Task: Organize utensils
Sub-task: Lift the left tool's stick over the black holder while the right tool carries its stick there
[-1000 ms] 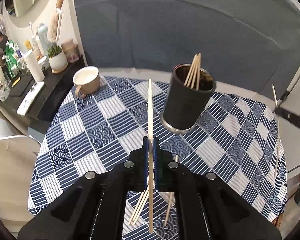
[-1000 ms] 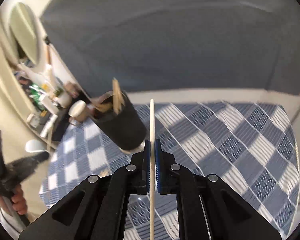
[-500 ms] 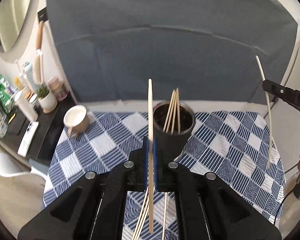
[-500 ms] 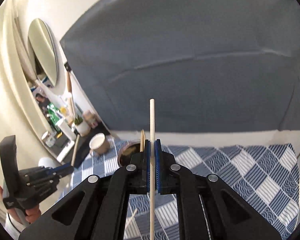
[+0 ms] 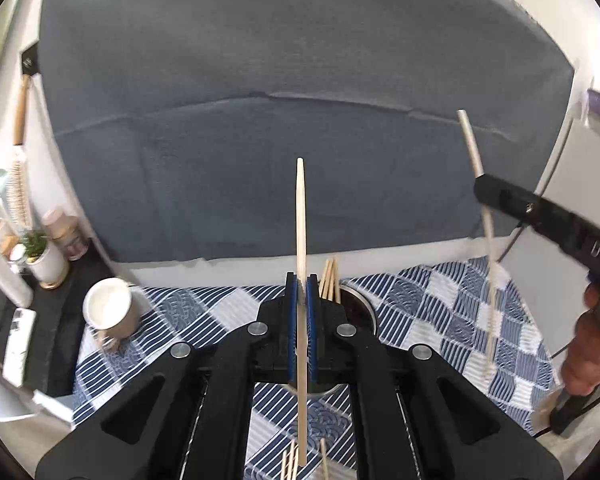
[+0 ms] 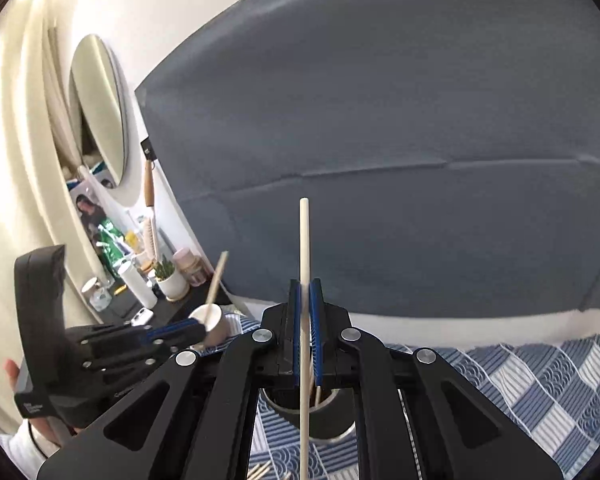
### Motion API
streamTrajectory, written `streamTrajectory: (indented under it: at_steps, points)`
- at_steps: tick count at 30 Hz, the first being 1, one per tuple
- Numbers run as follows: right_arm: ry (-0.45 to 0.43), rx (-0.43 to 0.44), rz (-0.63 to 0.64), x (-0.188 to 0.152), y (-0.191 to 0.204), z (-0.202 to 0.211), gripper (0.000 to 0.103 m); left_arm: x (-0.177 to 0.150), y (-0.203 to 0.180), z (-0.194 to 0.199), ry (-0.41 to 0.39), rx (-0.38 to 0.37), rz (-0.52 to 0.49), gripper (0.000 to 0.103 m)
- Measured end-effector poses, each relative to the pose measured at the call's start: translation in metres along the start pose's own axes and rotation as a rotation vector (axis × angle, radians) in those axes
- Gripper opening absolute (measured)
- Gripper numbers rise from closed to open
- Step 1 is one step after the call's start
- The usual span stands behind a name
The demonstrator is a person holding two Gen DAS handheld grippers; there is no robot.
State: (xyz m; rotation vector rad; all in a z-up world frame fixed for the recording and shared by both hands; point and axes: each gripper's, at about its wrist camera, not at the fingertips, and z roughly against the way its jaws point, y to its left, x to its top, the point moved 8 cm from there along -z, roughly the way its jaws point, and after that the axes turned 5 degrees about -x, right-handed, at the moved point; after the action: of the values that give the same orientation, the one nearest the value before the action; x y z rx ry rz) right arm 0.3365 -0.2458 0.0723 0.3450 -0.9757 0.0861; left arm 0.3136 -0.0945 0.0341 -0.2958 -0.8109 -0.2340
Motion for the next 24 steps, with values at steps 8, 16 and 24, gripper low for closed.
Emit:
streamTrajectory:
  at_steps: [8,16,24]
  points:
    - [-0.06,0.041,-0.003,0.009,0.014,-0.046,0.005,0.013,0.01,-0.036,-0.016,-0.062,-0.005,0.005]
    - [-0.093,0.041,-0.05,0.007,0.01,-0.079,0.005,0.02,0.018,-0.07,-0.021,-0.129,-0.015,0.005]
    - [-0.1,0.012,-0.085,0.001,-0.004,-0.104,0.005,0.014,0.026,-0.101,0.005,-0.151,-0.023,0.005]
